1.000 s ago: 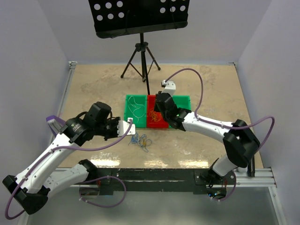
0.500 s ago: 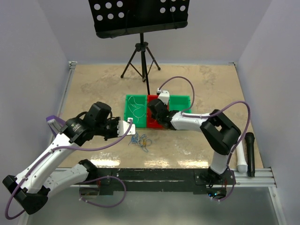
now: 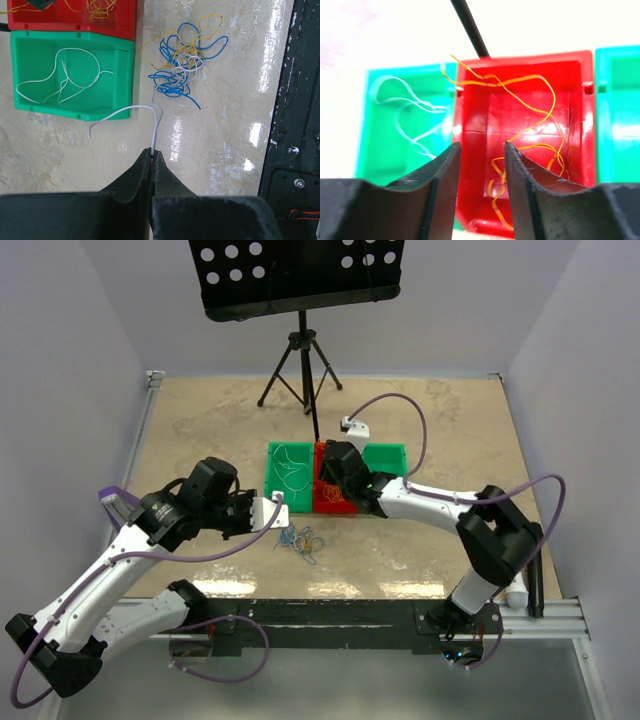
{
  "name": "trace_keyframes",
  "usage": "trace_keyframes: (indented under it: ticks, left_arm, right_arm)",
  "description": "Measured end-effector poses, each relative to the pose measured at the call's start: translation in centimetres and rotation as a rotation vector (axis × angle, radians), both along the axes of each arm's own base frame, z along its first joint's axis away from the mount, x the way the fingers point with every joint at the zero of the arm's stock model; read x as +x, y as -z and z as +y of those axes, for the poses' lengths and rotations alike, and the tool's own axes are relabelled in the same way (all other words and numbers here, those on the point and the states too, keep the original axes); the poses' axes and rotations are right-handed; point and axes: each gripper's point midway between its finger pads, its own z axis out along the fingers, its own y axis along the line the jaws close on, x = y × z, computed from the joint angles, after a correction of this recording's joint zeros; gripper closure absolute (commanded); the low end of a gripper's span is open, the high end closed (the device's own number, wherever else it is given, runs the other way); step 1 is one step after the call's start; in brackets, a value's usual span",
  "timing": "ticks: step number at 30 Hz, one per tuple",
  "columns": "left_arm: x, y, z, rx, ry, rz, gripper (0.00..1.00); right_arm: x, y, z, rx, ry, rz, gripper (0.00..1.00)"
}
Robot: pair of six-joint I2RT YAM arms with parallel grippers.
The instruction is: Untangle the cables
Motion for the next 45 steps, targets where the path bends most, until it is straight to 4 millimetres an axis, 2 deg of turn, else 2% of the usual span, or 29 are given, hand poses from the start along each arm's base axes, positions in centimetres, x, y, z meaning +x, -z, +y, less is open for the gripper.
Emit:
trace_keyframes:
  ticks: [4, 13, 17, 20, 23, 27, 31, 33, 37, 45]
  left_arm:
    - [0.0, 0.0, 0.0, 0.001, 0.0, 0.002, 1.0]
    - [0.0, 0.1, 0.0, 0.004, 0.0, 0.005, 1.0]
    - [0.0, 0.2, 0.0, 0.004, -0.002, 0.008, 1.0]
    - [0.1, 0.1, -0.1, -0.001, -0.009, 0.011, 1.0]
    - [0.3, -0.1, -0.3, -0.008, -0.018, 0.014, 1.0]
    - [0.3, 0.0, -0.3, -0.006, -0.02, 0.013, 1.0]
    - [0.6, 0.5, -0.1, 0.003, -0.029, 0.008, 1.0]
    - [0.5, 1.0, 0.0, 0.013, -0.032, 0.014, 1.0]
    - [0.5, 1.2, 0.1, 0.018, -0.034, 0.015, 1.0]
    - [0.6, 1.3, 0.2, 0.025, -0.038, 0.016, 1.0]
  right_arm:
    - [-0.4, -3.1, -0.4, 0.055, -0.002, -0.049, 0.47]
    - [-2.2, -6.2, -1.8, 0.107, -0.02, -0.083, 0.46]
    - [-3.9, -7.9, -2.9, 0.152, -0.05, -0.105, 0.46]
    - [-5.8, -8.2, -3.4, 0.191, -0.098, -0.114, 0.5]
    - [-9.0, -6.4, -2.6, 0.202, -0.191, -0.087, 0.5]
    - [-15.1, -1.5, 0.1, 0.169, -0.385, 0.018, 0.51]
    - [-19.3, 1.3, 1.8, 0.146, -0.514, 0.093, 0.5]
    - [-19.9, 1.7, 2.4, 0.147, -0.534, 0.104, 0.49]
    - [-19.7, 2.1, 3.0, 0.155, -0.539, 0.102, 0.51]
    - [-20.1, 5.1, 4.0, 0.1, -0.558, 0.155, 0.61]
